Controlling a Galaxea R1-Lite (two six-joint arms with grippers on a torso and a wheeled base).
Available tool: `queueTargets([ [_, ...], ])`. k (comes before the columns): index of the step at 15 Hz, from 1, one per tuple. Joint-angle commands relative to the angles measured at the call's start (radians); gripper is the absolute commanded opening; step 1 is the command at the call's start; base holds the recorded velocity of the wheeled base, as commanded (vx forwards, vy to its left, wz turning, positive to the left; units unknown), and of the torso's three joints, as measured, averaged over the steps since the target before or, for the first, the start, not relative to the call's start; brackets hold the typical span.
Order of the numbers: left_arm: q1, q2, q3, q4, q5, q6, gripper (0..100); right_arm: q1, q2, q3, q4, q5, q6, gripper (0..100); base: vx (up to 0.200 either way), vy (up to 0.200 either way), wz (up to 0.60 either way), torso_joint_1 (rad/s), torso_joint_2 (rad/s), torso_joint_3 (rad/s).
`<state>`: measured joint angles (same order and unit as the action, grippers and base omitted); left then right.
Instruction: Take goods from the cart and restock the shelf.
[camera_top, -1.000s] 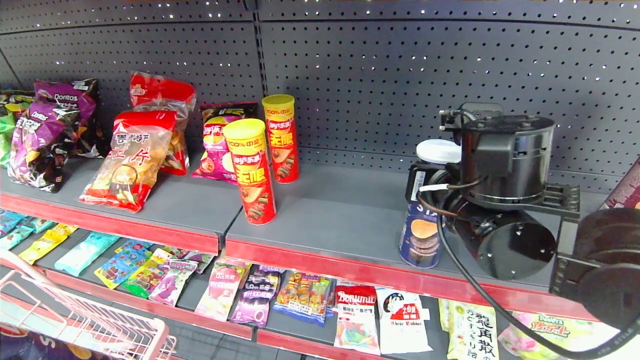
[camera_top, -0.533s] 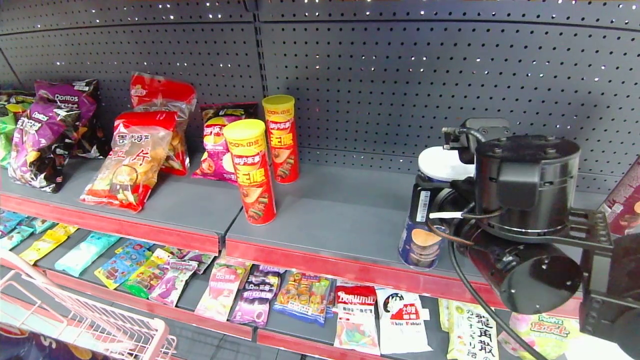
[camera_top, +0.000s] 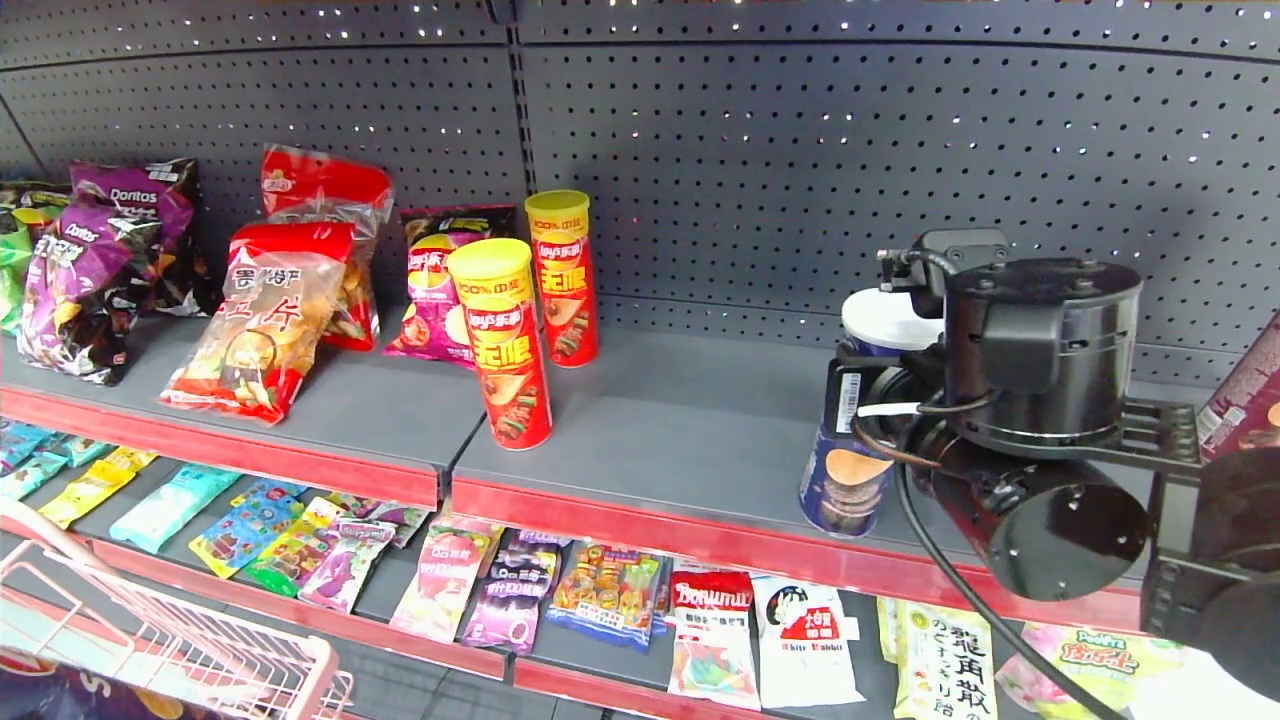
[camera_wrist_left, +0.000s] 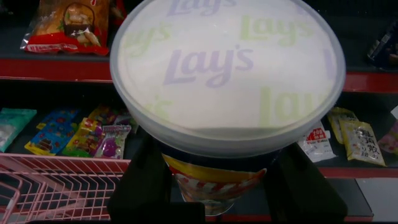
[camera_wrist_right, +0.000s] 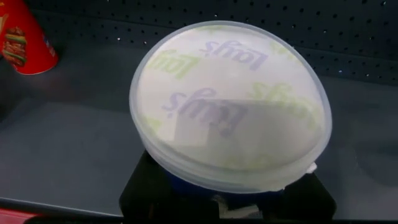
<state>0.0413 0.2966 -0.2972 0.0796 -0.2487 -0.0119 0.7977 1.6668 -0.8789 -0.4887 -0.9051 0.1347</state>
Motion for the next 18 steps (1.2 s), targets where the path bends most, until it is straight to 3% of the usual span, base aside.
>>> queueTargets([
  [1, 0.0, -0.001, 0.0, 0.0, 0.0, 0.0, 0, -0.003, 0.008, 0.0, -0.001, -0.001, 0.0, 0, 0.0, 0.0, 0.0, 0.0, 0.0, 0.0],
  [7, 0.0, -0.002, 0.0, 0.0, 0.0, 0.0, 0, -0.005, 0.01, 0.0, -0.001, 0.0, 0.002, 0, 0.0, 0.0, 0.0, 0.0, 0.0, 0.0],
  [8, 0.002, -0.002, 0.0, 0.0, 0.0, 0.0, 0, -0.005, 0.011, 0.0, -0.001, 0.002, 0.002, 100, 0.0, 0.0, 0.0, 0.0, 0.0, 0.0],
  [16, 0.0, -0.001, -0.003, 0.0, 0.0, 0.0, 0, 0.009, -0.03, 0.025, -0.001, 0.0, 0.011, 100, 0.0, 0.0, 0.0, 0.0, 0.0, 0.0],
  [18, 0.0, 0.001, -0.003, 0.0, -0.001, 0.0, 0, 0.06, -0.07, 0.06, -0.001, 0.0, 0.011, 100, 0.0, 0.0, 0.0, 0.0, 0.0, 0.0],
])
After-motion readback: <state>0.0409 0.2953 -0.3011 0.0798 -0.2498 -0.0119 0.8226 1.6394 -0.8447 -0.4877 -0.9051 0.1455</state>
